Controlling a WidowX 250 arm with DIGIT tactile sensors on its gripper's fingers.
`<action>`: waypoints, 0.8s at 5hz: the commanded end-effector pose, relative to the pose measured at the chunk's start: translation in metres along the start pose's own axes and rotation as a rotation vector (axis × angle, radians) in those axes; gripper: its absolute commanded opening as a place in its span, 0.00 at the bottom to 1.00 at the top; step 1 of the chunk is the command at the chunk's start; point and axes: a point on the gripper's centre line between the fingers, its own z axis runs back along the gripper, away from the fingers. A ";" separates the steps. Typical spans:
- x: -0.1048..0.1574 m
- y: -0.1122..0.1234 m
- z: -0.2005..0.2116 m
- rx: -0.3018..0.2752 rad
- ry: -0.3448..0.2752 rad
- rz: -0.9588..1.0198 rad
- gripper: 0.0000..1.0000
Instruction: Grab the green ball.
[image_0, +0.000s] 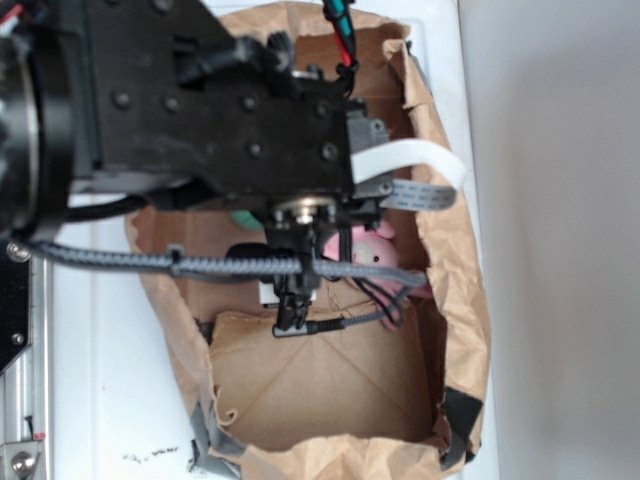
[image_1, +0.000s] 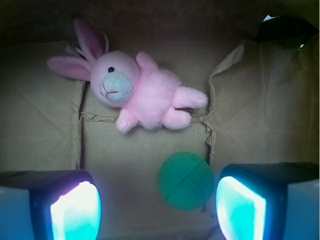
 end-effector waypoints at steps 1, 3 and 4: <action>0.006 0.008 0.009 0.013 -0.037 0.023 1.00; 0.012 0.010 0.003 0.008 -0.042 0.004 1.00; 0.014 0.013 -0.002 0.017 -0.041 0.005 1.00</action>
